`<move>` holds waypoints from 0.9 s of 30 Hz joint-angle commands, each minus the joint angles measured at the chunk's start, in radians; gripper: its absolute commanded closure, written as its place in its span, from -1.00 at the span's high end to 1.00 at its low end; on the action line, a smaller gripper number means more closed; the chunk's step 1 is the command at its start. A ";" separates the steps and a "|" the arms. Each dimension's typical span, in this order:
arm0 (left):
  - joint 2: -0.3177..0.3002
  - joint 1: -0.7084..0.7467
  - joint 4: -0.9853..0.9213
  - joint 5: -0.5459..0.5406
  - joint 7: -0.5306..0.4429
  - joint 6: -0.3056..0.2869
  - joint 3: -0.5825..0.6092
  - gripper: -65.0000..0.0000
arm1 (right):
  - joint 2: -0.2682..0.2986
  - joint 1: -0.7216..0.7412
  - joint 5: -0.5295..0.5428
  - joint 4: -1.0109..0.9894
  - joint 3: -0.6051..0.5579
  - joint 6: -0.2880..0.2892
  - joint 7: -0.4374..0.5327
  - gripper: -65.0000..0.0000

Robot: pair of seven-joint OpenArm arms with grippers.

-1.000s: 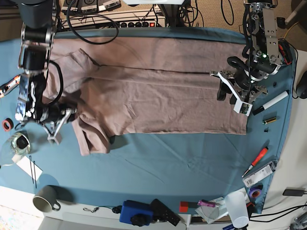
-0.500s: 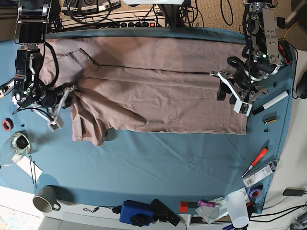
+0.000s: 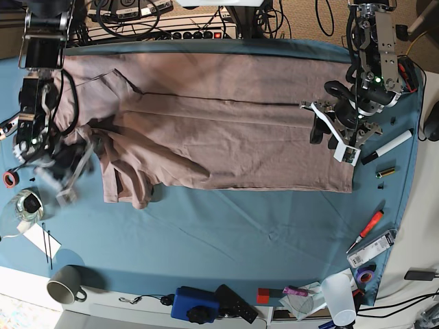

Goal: Fold the T-shirt properly
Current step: 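Regrasp the folded sleeve and hem corner with the right gripper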

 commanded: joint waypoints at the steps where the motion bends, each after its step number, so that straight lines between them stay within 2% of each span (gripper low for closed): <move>1: -0.008 -0.007 0.016 -0.010 -0.024 0.000 -0.003 -0.19 | 0.023 0.040 -0.029 0.008 0.012 -0.027 0.035 -0.37; 4: -0.008 -0.008 0.016 -0.010 -0.024 0.000 -0.003 -0.19 | 0.008 0.109 -0.038 -0.047 0.010 -0.040 0.044 -0.37; 7: -0.008 -0.007 0.016 -0.010 -0.024 0.000 -0.003 -0.19 | -0.040 0.178 -0.031 -0.164 0.010 -0.037 0.061 -0.37; 12: -0.008 -0.007 0.016 -0.010 -0.024 0.000 -0.003 -0.19 | -0.117 0.261 -0.035 -0.350 0.010 0.018 0.066 -0.37; 15: -0.008 -0.007 0.016 -0.010 -0.024 0.000 -0.003 -0.19 | -0.145 0.267 -0.081 -0.387 0.010 0.024 0.066 -0.37; 21: -0.008 -0.008 0.016 -0.010 -0.025 0.000 -0.003 -0.19 | -0.158 0.258 -0.196 -0.391 0.010 0.006 0.046 -0.37; 27: -0.008 -0.008 0.016 -0.010 -0.024 0.000 -0.003 -0.19 | -0.158 0.259 -0.204 -0.455 0.010 0.000 0.047 -0.37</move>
